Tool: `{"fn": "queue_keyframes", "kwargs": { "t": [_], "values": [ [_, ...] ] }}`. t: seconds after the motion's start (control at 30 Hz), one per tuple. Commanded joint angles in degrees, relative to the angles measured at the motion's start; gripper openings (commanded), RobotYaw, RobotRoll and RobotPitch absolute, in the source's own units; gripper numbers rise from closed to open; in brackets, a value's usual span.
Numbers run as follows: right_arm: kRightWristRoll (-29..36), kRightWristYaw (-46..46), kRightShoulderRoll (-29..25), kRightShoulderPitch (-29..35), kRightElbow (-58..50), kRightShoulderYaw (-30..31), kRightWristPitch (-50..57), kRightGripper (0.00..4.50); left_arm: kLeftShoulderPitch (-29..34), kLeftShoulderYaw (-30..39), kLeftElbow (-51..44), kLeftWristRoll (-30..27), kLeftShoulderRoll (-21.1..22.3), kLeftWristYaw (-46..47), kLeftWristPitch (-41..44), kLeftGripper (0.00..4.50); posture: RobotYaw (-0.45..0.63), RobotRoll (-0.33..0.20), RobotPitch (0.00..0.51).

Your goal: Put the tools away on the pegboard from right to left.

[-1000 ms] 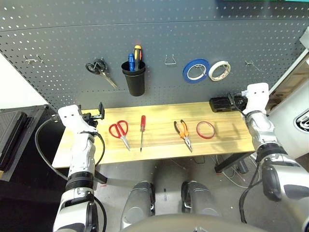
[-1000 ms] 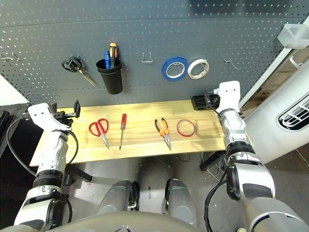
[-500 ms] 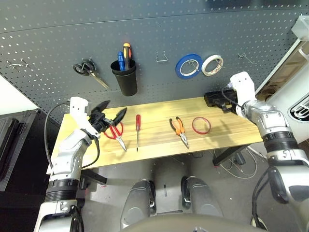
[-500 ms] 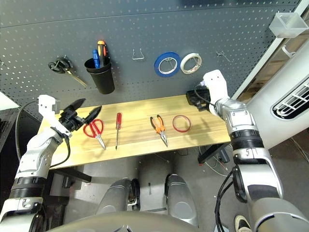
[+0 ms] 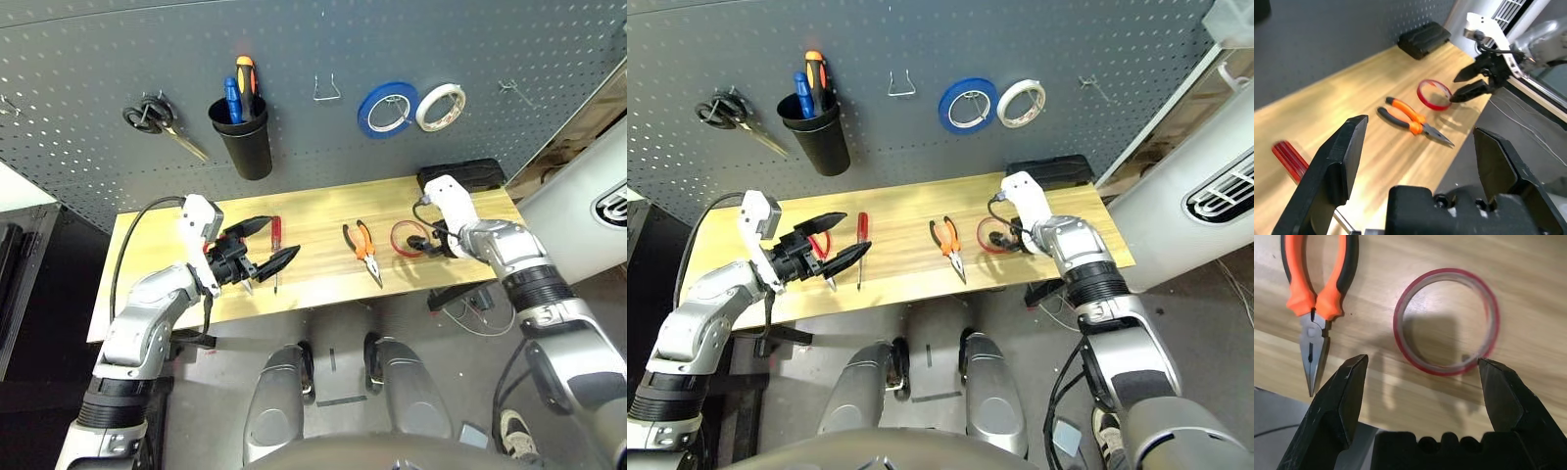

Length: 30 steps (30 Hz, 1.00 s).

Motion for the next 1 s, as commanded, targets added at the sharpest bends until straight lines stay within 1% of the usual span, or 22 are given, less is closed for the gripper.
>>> {"fn": "queue_keyframes", "kwargs": {
  "t": [0.03, 0.33, 0.43, 0.5, 0.57, 0.6, 0.7, 0.77, 0.8, 1.0],
  "values": [
    [-1.4, 0.3, 1.5, -1.2, 5.1, 1.3, -3.0, 4.48, 1.7, -0.1, -1.7, -0.9, 0.6, -1.0, 0.8, 4.50, 0.00, 0.000, 0.246],
    [-4.6, -0.9, 4.6, -5.3, 17.5, 2.5, -10.7, 4.48, 3.3, -0.1, -2.2, -0.6, 0.2, -0.4, 0.1, 4.50, 0.04, 0.000, 0.242],
    [-4.7, -1.9, 5.7, -6.4, 21.2, 1.9, -13.0, 3.87, 3.6, -0.2, -2.5, -0.6, -0.1, 0.0, 0.1, 4.50, 0.04, 0.000, 0.241],
    [-4.9, -2.2, 6.2, -7.0, 23.1, 1.8, -14.0, 3.22, 3.8, -0.3, -2.7, -0.6, -0.2, 0.2, 0.0, 4.50, 0.05, 0.000, 0.242],
    [-5.2, -2.4, 6.6, -7.4, 24.5, 1.6, -14.8, 2.42, 4.1, -0.4, -3.0, -0.6, -0.2, 0.4, 0.1, 4.50, 0.05, 0.000, 0.242],
    [-5.2, -2.4, 6.7, -7.6, 25.0, 1.5, -15.1, 2.13, 4.1, -0.4, -3.1, -0.6, -0.3, 0.5, 0.1, 4.50, 0.05, 0.000, 0.242],
    [-5.2, -3.4, 7.0, -8.1, 26.2, 0.8, -15.9, 0.97, 4.1, -0.5, -3.3, -0.6, -0.3, 0.8, 0.2, 4.50, 0.05, 0.000, 0.235],
    [-5.1, -4.3, 6.9, -8.2, 26.5, 0.2, -16.4, 0.28, 3.8, -0.7, -3.2, -0.5, -0.3, 0.8, 0.2, 4.50, 0.04, 0.000, 0.231],
    [-5.1, -4.7, 6.8, -8.3, 26.6, 0.0, -16.7, 0.04, 3.6, -0.8, -2.9, -0.4, -0.4, 0.9, 0.2, 4.50, 0.04, 0.000, 0.225],
    [-4.8, -5.9, 4.8, -7.0, 23.0, -1.6, -17.5, 0.04, 1.2, -1.6, -1.5, 0.0, -1.0, 0.9, 0.0, 4.50, 0.01, 0.000, 0.200]
  ]
}}
